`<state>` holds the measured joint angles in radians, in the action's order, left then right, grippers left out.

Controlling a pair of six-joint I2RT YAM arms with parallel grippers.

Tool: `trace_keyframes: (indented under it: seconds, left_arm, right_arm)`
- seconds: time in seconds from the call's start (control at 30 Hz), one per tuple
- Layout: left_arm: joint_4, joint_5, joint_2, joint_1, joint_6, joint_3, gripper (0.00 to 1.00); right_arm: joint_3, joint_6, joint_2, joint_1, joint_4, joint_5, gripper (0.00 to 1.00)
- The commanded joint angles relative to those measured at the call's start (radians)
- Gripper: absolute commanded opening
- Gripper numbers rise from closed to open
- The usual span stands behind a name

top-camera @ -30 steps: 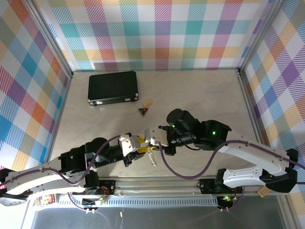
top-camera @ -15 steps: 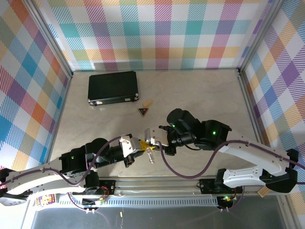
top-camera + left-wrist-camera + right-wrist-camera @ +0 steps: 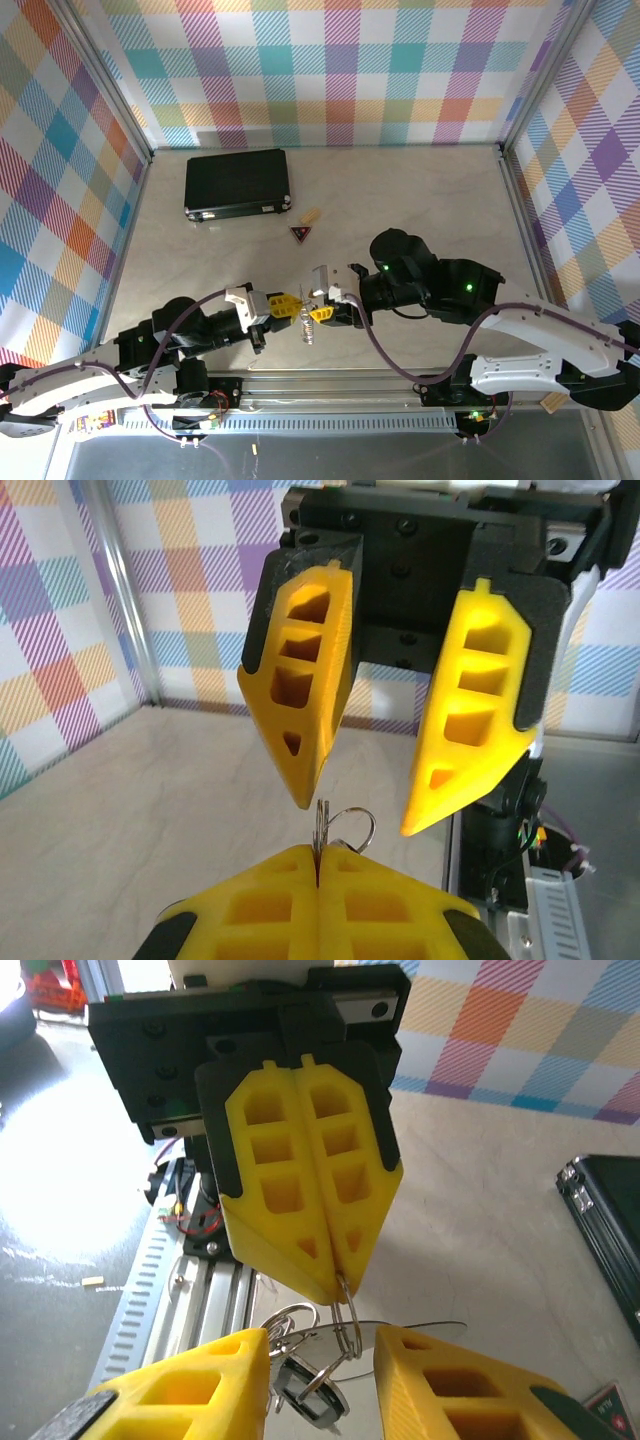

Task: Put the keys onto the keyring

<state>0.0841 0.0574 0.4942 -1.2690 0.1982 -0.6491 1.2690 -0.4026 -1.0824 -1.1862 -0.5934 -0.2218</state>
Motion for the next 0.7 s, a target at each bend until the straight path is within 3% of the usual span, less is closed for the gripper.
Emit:
trace_keyframes:
  seconds: [0.0,0.23,0.67]
  left_arm:
    - [-0.084,-0.053,-0.016,0.000,-0.016,0.012,0.00]
    - [-0.126,-0.092,-0.031,-0.001,-0.024,0.030,0.00]
    - [-0.165,-0.067,-0.035,-0.001,-0.030,0.051,0.00]
  right_arm:
    - [-0.020,0.043,0.016,-0.007,0.069,-0.025,0.33]
    - [-0.023,0.067,0.023,-0.007,0.091,-0.022,0.33]
    - [-0.020,0.056,0.002,-0.007,0.057,-0.008,0.20]
